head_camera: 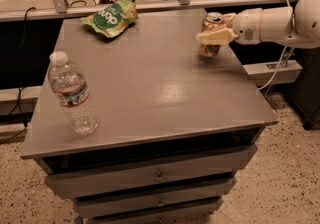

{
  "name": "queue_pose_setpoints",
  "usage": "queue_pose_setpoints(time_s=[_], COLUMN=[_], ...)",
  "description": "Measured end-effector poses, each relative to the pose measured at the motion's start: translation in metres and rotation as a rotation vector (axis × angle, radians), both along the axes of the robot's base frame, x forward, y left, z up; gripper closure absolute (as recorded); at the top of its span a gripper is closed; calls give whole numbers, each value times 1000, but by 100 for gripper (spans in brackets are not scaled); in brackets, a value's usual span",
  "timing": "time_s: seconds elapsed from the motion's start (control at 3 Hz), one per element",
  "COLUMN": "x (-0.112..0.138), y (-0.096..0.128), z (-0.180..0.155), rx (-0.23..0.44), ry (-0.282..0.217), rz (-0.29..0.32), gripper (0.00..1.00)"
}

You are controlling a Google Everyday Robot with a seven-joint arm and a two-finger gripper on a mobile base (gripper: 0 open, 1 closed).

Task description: Move orange can near water bottle

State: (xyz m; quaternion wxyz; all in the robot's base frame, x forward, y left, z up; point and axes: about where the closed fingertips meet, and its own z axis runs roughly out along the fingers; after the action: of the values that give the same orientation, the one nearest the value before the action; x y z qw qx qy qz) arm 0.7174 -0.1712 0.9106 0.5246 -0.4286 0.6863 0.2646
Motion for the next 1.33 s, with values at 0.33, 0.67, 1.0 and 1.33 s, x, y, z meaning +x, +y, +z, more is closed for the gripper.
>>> queue_pose_setpoints(time_s=[0.33, 0.67, 1.0, 1.33], x=[-12, -11, -11, -7], y=[0, 2, 2, 32], z=[49, 51, 51, 56], rx=[0, 1, 1, 20], ry=[-83, -86, -86, -93], rz=[32, 34, 35, 102], gripper=[96, 100, 100, 100])
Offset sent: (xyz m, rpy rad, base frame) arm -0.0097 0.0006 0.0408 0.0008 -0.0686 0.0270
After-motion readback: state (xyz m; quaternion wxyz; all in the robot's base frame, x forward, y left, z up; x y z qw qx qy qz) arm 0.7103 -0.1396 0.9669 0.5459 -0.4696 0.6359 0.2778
